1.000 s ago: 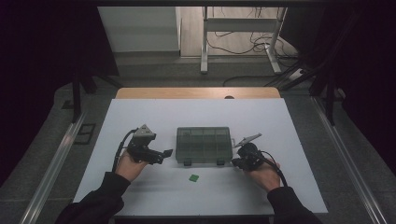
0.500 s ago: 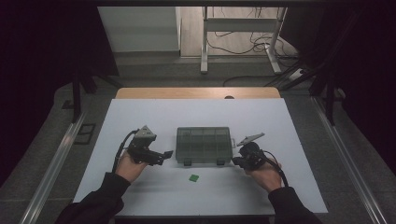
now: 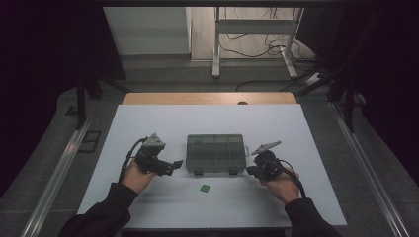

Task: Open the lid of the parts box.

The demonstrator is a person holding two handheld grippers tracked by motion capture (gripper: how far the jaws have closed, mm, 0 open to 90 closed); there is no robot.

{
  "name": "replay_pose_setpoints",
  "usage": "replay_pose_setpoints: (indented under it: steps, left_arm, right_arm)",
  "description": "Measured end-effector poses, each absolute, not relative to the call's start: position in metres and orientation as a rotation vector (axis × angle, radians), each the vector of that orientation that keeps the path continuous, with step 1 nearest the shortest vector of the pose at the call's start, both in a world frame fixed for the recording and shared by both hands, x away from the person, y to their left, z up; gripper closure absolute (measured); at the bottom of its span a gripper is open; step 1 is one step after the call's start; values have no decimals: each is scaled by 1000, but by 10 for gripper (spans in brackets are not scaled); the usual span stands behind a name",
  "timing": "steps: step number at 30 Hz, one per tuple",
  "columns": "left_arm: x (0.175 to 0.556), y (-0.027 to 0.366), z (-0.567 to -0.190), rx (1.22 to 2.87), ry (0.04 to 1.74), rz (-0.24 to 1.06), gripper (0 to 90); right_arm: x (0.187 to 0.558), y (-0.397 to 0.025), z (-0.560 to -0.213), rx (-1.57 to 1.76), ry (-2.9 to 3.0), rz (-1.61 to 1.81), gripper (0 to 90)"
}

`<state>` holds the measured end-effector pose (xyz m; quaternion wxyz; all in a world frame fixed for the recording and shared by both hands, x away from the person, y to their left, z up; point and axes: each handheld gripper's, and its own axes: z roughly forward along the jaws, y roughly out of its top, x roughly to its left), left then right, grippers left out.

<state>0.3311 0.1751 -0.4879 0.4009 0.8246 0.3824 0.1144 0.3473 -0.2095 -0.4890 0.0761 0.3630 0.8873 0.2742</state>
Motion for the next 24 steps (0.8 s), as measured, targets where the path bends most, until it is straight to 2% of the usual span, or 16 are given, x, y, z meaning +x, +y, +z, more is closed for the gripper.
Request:
replay_pose_setpoints:
  steps: [24]
  left_arm:
    - [331, 176, -485, 2078, 978, 262, 22]
  right_arm:
    - [345, -212, -478, 1099, 2618, 939, 894]
